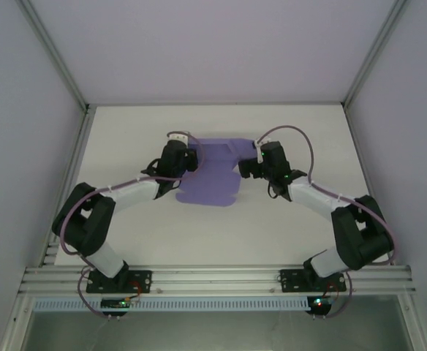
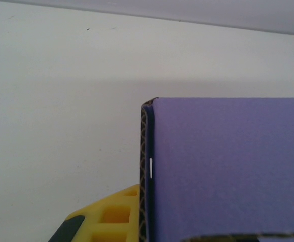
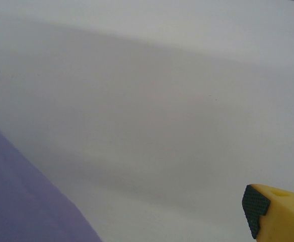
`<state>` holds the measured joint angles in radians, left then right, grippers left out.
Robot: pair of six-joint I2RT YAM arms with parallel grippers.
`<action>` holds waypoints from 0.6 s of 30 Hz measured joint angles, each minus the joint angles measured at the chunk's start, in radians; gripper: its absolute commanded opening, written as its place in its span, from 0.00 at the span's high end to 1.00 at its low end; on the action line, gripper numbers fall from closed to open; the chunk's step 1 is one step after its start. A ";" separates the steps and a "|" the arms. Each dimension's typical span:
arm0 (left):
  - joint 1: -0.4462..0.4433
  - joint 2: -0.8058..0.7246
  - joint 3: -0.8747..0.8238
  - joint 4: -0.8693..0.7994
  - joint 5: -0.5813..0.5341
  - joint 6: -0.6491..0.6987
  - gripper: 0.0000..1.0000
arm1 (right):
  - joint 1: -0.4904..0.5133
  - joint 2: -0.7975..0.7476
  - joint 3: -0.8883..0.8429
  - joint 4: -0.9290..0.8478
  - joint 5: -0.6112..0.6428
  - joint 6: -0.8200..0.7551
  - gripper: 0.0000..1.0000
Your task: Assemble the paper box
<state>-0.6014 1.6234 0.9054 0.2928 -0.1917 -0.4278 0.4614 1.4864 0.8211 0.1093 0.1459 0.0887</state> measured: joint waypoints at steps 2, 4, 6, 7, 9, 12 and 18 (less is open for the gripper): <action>0.001 0.010 0.003 -0.010 -0.008 -0.002 1.00 | 0.018 0.027 0.019 -0.007 0.031 -0.011 0.01; 0.001 0.019 0.003 -0.014 -0.015 -0.003 1.00 | 0.037 0.058 0.053 -0.035 0.078 -0.028 0.01; 0.001 0.027 0.005 -0.014 -0.023 -0.003 1.00 | 0.056 0.089 0.088 -0.067 0.132 -0.047 0.01; 0.001 0.030 0.008 -0.018 -0.026 -0.003 1.00 | 0.066 0.100 0.101 -0.084 0.155 -0.057 0.01; 0.001 0.032 0.011 -0.031 -0.029 -0.003 1.00 | 0.081 0.109 0.116 -0.109 0.191 -0.076 0.01; -0.003 0.032 0.011 -0.038 -0.029 0.000 1.00 | 0.087 0.109 0.128 -0.141 0.222 -0.101 0.01; -0.019 0.032 0.011 -0.053 -0.013 0.019 1.00 | 0.064 0.098 0.135 -0.200 0.227 -0.148 0.01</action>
<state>-0.6209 1.6554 0.9169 0.2394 -0.2050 -0.4088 0.5259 1.5845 0.9558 -0.0906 0.3733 -0.0593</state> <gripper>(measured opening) 0.076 0.985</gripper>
